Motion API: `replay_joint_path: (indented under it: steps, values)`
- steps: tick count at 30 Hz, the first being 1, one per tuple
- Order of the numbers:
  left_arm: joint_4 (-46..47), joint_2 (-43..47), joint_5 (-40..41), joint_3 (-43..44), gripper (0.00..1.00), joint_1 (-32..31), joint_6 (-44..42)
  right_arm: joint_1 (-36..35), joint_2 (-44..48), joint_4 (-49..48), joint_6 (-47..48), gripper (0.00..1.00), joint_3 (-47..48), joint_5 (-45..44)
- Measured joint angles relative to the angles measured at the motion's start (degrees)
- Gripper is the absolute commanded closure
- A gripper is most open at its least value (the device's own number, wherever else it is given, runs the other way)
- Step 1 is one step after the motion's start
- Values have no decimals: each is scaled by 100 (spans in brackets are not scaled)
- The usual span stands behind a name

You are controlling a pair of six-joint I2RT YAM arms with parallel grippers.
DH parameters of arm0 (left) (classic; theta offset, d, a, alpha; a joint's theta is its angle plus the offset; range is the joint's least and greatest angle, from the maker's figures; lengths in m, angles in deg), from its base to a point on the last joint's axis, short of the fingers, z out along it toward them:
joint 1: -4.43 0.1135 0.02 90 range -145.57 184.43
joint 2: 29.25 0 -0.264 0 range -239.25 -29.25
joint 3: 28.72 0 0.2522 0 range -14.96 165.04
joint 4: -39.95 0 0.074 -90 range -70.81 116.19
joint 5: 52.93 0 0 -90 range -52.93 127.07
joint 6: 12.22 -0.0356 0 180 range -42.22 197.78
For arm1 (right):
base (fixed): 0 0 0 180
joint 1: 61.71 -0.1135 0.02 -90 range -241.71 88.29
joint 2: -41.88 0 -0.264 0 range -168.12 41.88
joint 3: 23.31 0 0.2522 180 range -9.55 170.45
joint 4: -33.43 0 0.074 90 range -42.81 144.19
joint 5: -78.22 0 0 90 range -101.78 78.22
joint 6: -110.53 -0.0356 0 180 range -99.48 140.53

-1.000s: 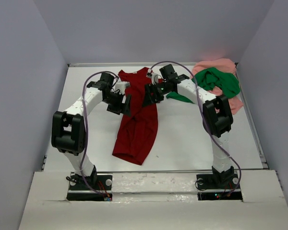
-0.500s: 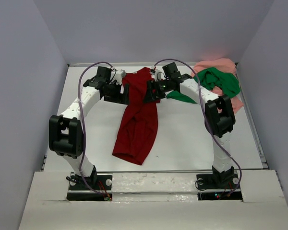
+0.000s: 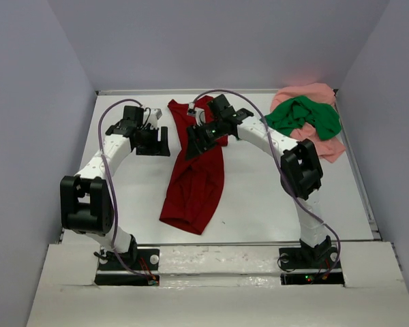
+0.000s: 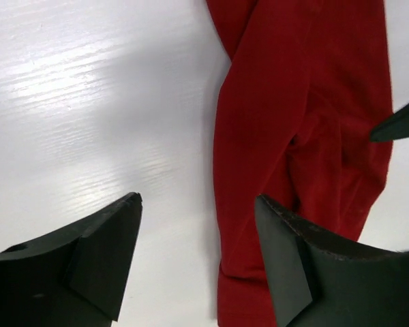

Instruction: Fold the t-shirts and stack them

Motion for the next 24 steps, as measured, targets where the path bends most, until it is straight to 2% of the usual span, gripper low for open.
replay_joint_path:
  steps: [1, 5, 9, 13, 16, 17, 19, 20, 24]
  values:
    - [2, 81, -22, -22, 39, 9, -13, -39, 0, 33, 55, 19, -7, -162]
    - [131, 411, -269, -297, 44, 4, -7, 11, 11, 219, 258, 18, -35, -660]
    - [85, 533, -625, -538, 43, 4, -48, 278, 153, 339, 409, 18, -275, -966]
    - [96, 531, -911, -734, 39, -11, -76, 518, 304, 520, 538, 18, -422, -964]
    - [63, 538, -1189, -804, 32, -52, -131, 562, 337, 778, 778, 20, -407, -730]
    - [57, 549, -1329, -809, 26, -81, -175, 553, 339, 933, 894, 20, -387, -636]
    - [50, 588, -1502, -807, 26, -157, -234, 546, 411, 1110, 1005, 20, -424, -579]
    - [11, 614, -1545, -785, 22, -186, -289, 546, 516, 1110, 1025, 20, -533, -575]
    - [-361, 710, -1373, -125, 19, -256, -426, 579, 1333, 1132, 1049, 18, -896, -903]
